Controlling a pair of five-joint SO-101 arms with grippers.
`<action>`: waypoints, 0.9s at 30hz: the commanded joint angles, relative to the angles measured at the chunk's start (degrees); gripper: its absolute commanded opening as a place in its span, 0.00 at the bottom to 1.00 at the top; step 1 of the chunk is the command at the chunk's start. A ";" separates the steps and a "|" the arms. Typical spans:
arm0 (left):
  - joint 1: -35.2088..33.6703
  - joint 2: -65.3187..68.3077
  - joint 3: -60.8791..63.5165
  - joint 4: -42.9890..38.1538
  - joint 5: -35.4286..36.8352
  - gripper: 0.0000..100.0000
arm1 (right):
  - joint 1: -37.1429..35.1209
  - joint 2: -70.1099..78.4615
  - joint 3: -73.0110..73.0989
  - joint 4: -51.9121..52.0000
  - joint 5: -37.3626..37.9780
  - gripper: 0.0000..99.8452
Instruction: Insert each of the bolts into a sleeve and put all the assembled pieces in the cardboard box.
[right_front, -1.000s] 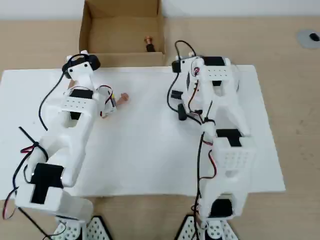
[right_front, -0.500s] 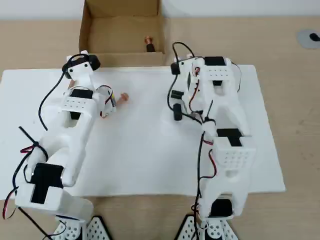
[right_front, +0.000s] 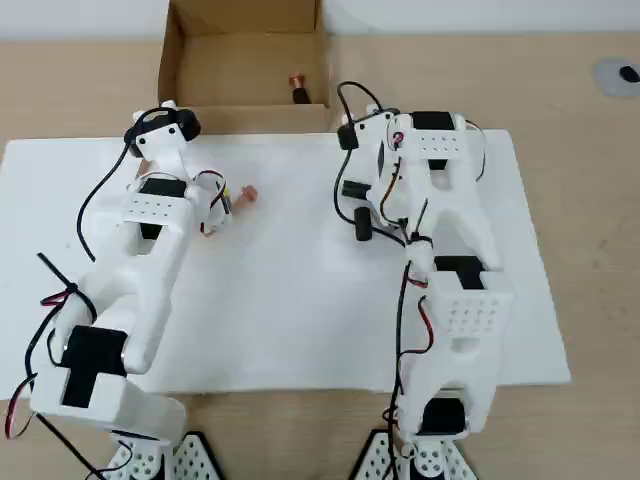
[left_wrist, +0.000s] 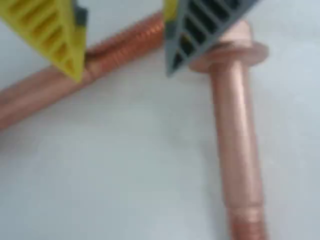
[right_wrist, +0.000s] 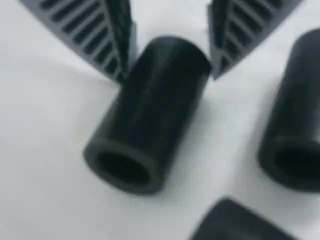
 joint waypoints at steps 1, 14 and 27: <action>0.70 -1.19 0.18 -0.26 -0.44 0.12 | 0.66 0.92 -1.71 -0.26 0.70 0.10; 0.70 -1.19 0.18 -0.26 -0.44 0.12 | 0.31 1.19 -14.46 3.52 -0.62 0.25; 0.70 -1.19 0.18 -0.26 -0.44 0.12 | -0.31 1.45 -15.34 4.04 -0.53 0.26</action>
